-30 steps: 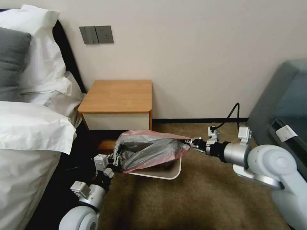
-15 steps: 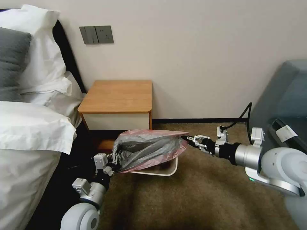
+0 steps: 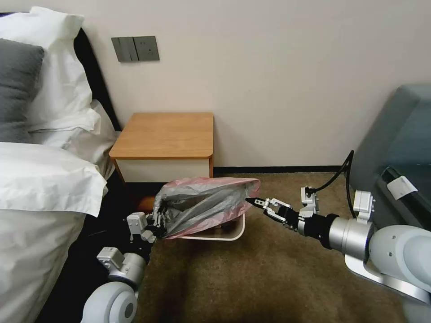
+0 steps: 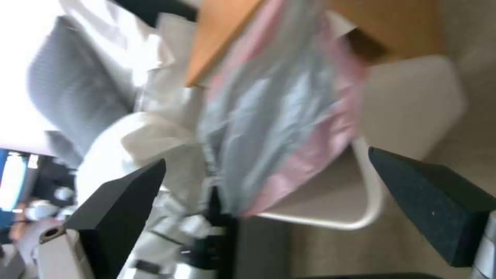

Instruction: Pick up the garbage bag from the table and place it over the trash can.

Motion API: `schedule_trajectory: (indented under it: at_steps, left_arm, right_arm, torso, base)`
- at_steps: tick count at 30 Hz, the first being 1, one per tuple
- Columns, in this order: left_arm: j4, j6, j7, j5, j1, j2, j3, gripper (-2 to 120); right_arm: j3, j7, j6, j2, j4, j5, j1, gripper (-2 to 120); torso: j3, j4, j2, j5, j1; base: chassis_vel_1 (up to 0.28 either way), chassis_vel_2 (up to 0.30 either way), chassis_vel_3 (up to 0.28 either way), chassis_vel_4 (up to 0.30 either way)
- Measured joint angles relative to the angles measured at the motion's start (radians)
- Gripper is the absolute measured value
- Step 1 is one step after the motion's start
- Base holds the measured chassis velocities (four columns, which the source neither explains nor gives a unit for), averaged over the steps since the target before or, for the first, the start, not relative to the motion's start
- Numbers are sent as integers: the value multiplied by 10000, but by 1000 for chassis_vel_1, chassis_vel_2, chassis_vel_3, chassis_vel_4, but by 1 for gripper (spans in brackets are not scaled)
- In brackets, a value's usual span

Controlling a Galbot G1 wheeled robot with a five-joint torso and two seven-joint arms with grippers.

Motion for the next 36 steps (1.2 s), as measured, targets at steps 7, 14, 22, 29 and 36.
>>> schedule_trajectory:
  at_steps: [7,14,22,29,36]
  left_arm:
    - [-91,-143,-111,226,61,50,38,7]
    - [-262,-207,-155,424,81,53,62,7]
    - [-396,-218,-169,463,139,78,6,7]
    - [-459,-223,-172,491,156,53,41,7]
    - [-506,-223,-165,503,154,35,110,7]
  right_arm:
    - [-526,1026,1130,576,674,1285,209,100]
    - [-1873,1306,1723,1034,389,268,494,100]
    - [-3288,1460,2075,1551,40,-927,665,100]
    - [-3694,1390,2200,1686,-226,-1670,824,100]
    - [-3968,974,2153,1800,-570,-2586,863,92]
  torso:
    - [0,0,1,-1,0]
    - [1,0,0,0,0]
    - [1,0,0,0,0]
    - [1,0,0,1,0]
    - [1,0,0,1,0]
  base:
    - [0,0,0,0]
    - [0,0,0,0]
    - [0,0,0,0]
    - [0,0,0,0]
    - [0,0,0,0]
